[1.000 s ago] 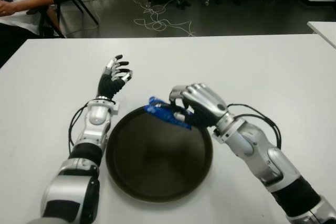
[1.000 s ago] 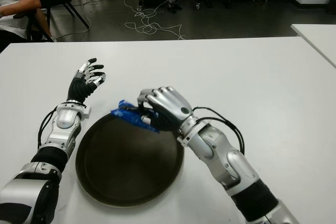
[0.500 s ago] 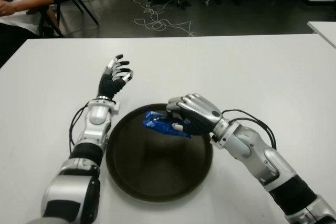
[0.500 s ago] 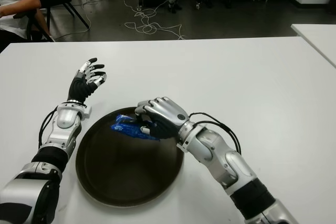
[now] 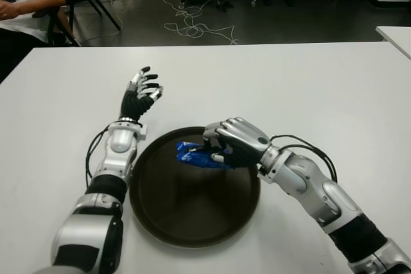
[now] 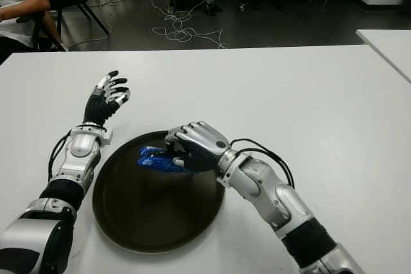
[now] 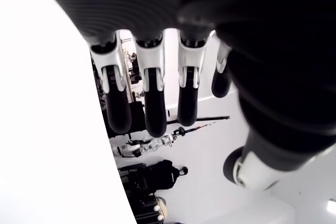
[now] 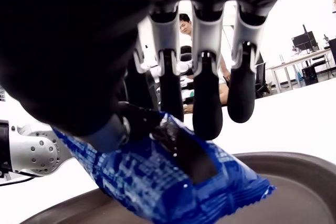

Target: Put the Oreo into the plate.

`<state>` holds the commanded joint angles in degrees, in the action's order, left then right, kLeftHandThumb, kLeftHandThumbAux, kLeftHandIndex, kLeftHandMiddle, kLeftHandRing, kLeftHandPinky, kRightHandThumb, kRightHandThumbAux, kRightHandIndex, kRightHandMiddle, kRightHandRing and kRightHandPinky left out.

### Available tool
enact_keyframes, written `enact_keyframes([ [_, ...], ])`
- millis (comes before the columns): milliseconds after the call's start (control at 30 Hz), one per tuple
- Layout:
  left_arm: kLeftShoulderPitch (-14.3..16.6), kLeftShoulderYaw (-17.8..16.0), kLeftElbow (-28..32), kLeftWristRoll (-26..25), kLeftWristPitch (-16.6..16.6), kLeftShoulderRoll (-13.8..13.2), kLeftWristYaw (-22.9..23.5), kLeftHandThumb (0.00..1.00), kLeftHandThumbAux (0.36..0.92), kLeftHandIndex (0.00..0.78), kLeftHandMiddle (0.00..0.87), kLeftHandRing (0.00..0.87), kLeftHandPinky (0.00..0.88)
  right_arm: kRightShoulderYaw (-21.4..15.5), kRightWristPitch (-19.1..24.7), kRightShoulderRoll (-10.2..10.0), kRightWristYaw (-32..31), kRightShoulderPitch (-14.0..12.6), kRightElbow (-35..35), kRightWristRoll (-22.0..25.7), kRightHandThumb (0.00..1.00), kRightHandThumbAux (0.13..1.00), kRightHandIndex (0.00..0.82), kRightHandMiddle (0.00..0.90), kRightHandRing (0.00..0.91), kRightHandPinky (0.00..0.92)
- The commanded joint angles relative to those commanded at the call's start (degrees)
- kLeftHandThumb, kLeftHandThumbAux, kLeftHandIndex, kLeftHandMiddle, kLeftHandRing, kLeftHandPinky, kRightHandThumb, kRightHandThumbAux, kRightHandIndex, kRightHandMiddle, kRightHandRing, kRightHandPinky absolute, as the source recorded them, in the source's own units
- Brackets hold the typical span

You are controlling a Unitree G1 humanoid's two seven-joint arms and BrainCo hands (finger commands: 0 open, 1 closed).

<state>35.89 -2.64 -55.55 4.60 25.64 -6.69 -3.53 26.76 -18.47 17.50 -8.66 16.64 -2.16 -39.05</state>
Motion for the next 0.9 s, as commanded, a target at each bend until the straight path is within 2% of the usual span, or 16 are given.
enact_keyframes([
  [300, 0.0, 0.3, 0.1, 0.3, -0.1, -0.1, -0.1, 0.359, 0.731, 0.108, 0.223, 0.244, 0.277, -0.2, -0.2, -0.6, -0.3, -0.2, -0.7, 0.5, 0.687, 0.731, 0.428, 0.641, 0.634, 0.636],
  [733, 0.0, -0.1, 0.4, -0.6, -0.2, 0.1, 1.2, 0.404, 0.72, 0.109, 0.236, 0.255, 0.288, -0.5, 0.8, -0.9, -1.1, -0.4, -0.1, 0.0, 0.686, 0.731, 0.428, 0.629, 0.621, 0.62],
  [900, 0.1, 0.1, 0.3, -0.4, -0.3, 0.1, 0.9, 0.393, 0.718, 0.106, 0.229, 0.253, 0.286, -0.5, 1.3, -0.8, -1.9, -0.4, 0.3, -0.2, 0.687, 0.731, 0.427, 0.616, 0.607, 0.6],
])
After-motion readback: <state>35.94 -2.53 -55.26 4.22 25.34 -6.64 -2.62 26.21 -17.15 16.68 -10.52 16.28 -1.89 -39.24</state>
